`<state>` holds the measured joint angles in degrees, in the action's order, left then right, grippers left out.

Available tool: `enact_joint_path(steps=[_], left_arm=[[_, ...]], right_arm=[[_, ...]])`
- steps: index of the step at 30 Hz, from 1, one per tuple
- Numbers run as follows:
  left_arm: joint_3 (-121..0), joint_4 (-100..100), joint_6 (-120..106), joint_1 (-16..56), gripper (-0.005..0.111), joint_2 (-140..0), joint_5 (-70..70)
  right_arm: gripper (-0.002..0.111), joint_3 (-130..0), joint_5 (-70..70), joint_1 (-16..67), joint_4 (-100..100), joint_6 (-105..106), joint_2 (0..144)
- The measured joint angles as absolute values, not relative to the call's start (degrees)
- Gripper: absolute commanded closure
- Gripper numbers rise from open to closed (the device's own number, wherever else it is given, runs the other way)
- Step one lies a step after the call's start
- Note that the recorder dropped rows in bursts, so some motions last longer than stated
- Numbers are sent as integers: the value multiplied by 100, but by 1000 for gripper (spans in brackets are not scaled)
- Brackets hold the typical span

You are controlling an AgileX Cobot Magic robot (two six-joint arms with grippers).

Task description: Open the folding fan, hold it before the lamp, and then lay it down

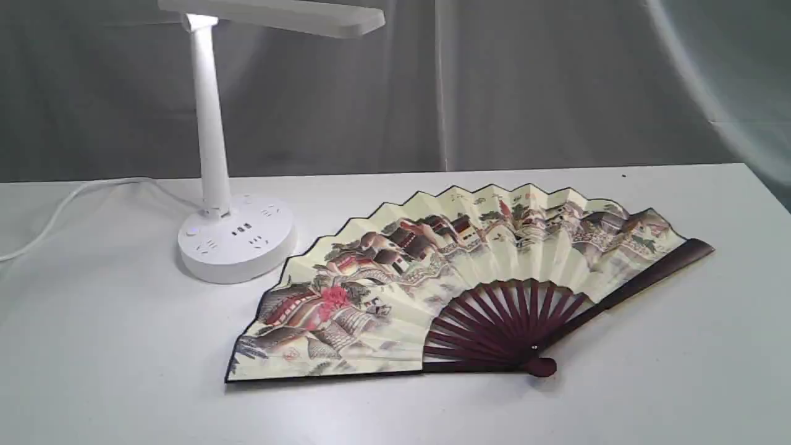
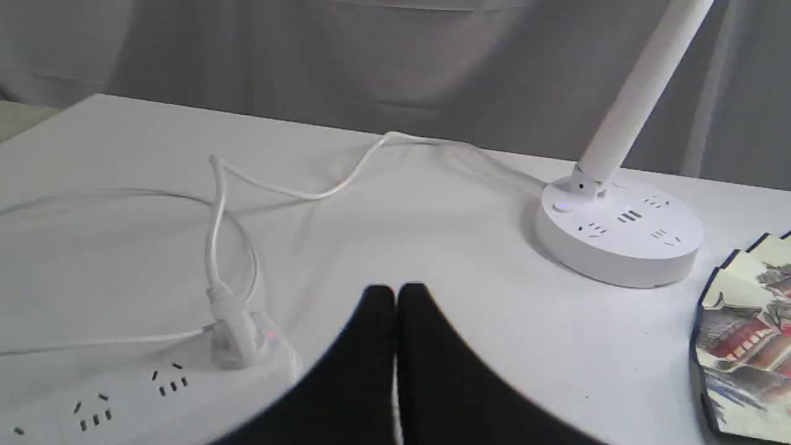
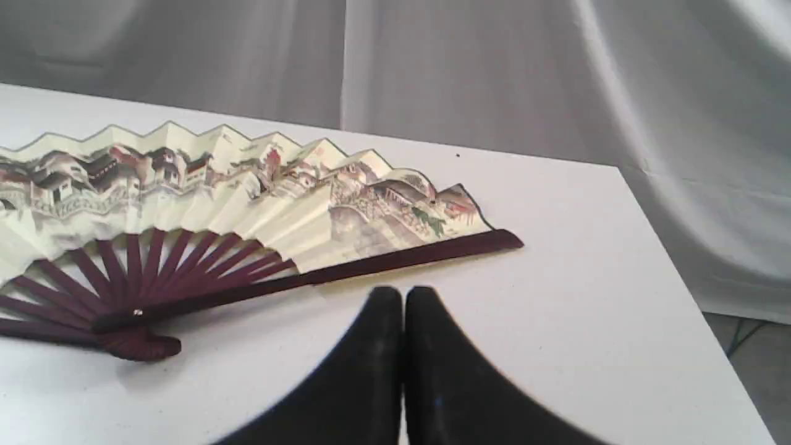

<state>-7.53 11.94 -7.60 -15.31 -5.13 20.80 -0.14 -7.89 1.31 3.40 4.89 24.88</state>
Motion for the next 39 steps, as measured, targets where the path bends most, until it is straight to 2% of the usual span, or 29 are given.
enact_joint_path(steps=[15, 30, 39], left_arm=[[-581, 1999, -760, -1531, 107, -512, 1923], [-519, 2025, -760, -1515, 107, -432, 1878], [-26, 1581, -682, -1225, 107, -22, 1443]], right_arm=[[108, -15, -484, 131, 340, 513, 2487], [108, -15, -475, 131, 340, 513, 2487], [108, -15, -475, 131, 340, 513, 2487]])
